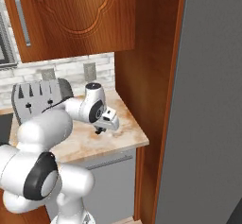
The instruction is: Retrieve the butter from the fridge and place it on a plate on the dining table. Then retrieve the butter knife by the fridge and place it near the plate.
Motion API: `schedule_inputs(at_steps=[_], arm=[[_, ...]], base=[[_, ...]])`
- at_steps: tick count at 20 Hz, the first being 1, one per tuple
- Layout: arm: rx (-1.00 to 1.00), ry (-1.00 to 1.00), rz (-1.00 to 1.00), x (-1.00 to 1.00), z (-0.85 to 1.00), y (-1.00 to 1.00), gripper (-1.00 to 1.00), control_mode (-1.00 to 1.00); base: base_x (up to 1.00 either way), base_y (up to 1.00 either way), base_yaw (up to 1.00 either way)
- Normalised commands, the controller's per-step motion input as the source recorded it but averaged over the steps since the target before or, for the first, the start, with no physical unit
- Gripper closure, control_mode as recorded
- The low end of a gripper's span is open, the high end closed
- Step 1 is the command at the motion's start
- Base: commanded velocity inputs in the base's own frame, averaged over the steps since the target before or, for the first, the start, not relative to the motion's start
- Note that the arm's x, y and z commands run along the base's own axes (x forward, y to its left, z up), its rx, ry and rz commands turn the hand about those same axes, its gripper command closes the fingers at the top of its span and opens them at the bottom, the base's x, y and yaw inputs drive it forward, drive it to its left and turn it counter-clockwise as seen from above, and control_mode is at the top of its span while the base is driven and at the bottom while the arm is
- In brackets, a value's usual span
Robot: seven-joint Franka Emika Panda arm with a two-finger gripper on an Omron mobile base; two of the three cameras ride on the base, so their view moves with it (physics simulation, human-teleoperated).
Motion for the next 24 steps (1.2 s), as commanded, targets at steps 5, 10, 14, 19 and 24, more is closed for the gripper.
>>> schedule_inputs(at_steps=[5, 10, 14, 19, 24], arm=[[0.06, 0.0, 0.0, -0.82, 1.0, 0.14, 1.0, -1.0], [-0.01, -0.11, 0.0, -0.88, 0.83, 0.3, 1.0, -1.0], [-0.08, -0.12, 0.0, -0.8, 0.65, 0.22, 1.0, -1.0], [0.0, -0.06, 0.0, -0.48, 0.16, 0.02, 1.0, -1.0], [0.01, 0.06, 0.0, 0.0, 0.0, -0.1, 1.0, -1.0]], base=[[0.0, 0.0, 0.0], [0.0, 0.0, 0.0], [0.0, 0.0, 0.0], [0.0, 0.0, 0.0], [0.0, 0.0, 0.0]])
